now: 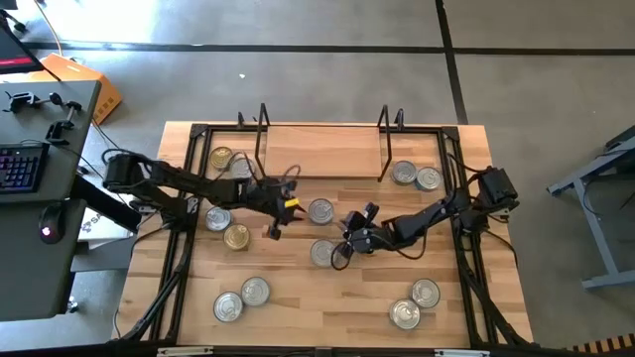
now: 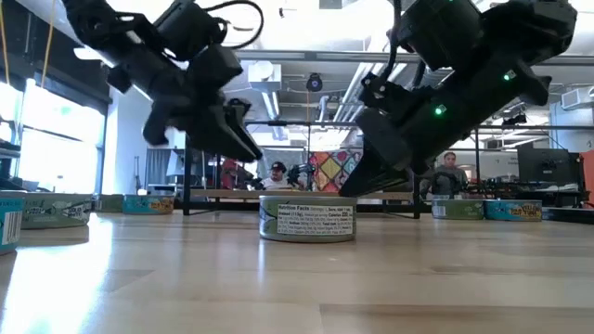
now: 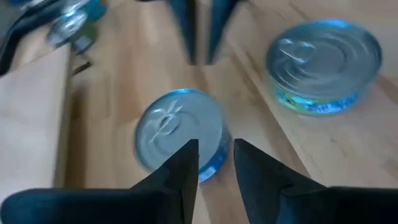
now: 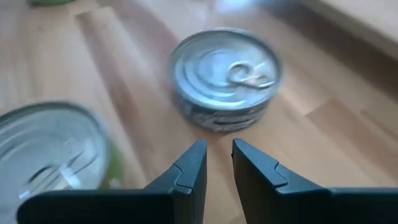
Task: Stack canned seafood by type on shelf
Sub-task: Put the blue tuna can on the shelf
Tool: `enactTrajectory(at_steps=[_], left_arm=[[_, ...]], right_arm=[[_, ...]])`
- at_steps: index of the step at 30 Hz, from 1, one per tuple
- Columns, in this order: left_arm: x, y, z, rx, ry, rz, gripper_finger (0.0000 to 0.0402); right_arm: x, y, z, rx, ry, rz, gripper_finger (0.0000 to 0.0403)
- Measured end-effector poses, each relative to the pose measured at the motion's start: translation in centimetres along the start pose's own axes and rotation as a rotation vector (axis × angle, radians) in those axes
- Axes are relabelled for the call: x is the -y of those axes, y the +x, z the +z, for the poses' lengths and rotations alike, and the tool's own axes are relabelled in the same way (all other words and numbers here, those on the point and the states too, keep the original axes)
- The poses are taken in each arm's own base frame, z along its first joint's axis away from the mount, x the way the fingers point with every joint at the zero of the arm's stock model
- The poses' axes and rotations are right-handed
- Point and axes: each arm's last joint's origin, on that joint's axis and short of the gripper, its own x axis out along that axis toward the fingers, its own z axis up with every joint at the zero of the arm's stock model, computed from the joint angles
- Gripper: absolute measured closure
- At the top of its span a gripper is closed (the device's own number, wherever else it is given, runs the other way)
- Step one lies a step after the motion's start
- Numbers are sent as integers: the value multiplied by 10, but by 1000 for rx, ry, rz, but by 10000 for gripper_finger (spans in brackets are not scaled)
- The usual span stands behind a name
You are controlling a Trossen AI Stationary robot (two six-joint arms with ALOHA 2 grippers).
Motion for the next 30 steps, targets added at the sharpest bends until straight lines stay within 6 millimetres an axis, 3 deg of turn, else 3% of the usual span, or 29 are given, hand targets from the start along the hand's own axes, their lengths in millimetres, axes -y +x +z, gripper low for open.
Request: enactTrajectory(at_steps=[6, 12, 16, 22, 26, 30], left_arm=[[9, 31, -4, 57, 108, 4, 265], [10, 59, -12, -42, 100, -30, 251], [7, 70, -10, -75, 95, -42, 287], [6, 70, -8, -84, 70, -50, 388], [7, 62, -1, -60, 41, -72, 390], [8, 55, 5, -47, 14, -79, 399]], right_arm=[[0, 1, 2, 16, 9, -8, 334], [-1, 0, 3, 26, 13, 5, 334], [-9, -3, 4, 42, -103, 86, 334], [-20, -13, 5, 106, -322, 125, 334], [-15, -23, 14, 118, -343, 71, 325], [-7, -31, 22, 69, -389, 118, 287]])
